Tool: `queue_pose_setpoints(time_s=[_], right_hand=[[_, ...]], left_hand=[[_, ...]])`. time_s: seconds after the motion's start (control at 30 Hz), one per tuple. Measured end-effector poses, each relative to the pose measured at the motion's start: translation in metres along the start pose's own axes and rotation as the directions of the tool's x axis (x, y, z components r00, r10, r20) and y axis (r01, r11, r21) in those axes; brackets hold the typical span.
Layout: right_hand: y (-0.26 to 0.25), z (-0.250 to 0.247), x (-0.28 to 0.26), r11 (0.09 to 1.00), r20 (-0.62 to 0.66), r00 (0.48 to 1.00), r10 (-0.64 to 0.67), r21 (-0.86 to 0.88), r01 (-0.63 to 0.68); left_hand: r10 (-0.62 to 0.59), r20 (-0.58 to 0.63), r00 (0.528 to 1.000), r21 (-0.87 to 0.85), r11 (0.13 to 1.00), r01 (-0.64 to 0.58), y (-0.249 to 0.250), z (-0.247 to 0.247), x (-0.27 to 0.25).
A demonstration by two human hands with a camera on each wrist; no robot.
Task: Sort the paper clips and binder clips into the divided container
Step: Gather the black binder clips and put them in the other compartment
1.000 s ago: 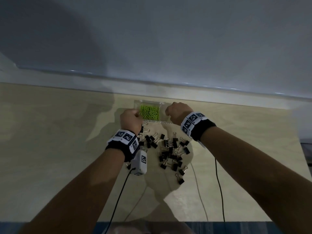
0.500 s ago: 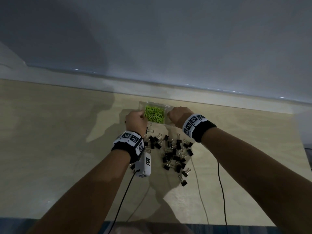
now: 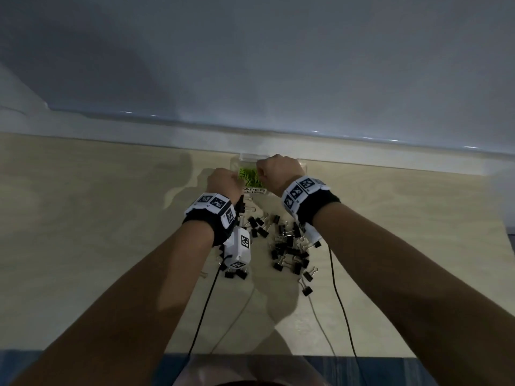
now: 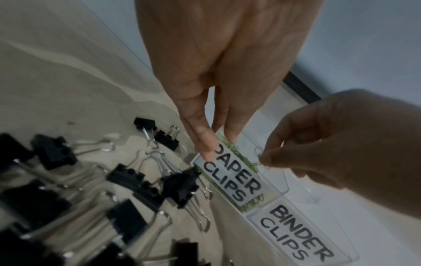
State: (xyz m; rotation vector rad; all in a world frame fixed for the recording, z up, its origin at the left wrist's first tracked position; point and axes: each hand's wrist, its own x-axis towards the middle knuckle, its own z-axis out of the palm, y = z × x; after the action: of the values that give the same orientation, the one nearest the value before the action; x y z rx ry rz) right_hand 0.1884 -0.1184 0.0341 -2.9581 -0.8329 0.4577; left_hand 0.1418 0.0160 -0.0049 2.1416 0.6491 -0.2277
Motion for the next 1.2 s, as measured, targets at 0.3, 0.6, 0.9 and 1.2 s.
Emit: queue_pose_setpoints(time_s=[0.3,0.6,0.9,1.2], right_hand=[[0.008,0.022,-0.072,0.958,-0.113,0.991,0.064,0.286,-0.030],[-0.013,0.076,-0.119,0.952,0.207,0.965,0.163,0.224,-0.209],[-0.005,0.080,-0.123,0.856,0.075,0.959,0.273,0.437,-0.278],[0.008,0.072,-0.122,0.665,0.015,0.914,0.406,0.681,-0.307]], left_hand=[[0.289,0.107,0.951,0.288,0.907,-0.308,-0.044,-0.020,-0.024],[0.287,0.301,0.909,0.590,0.693,-0.414,-0.049,0.021,-0.065],[0.287,0.293,0.912,0.460,0.794,-0.397,-0.048,0.026,-0.074],[0.320,0.252,0.913,0.241,0.893,-0.379,-0.028,0.018,-0.078]])
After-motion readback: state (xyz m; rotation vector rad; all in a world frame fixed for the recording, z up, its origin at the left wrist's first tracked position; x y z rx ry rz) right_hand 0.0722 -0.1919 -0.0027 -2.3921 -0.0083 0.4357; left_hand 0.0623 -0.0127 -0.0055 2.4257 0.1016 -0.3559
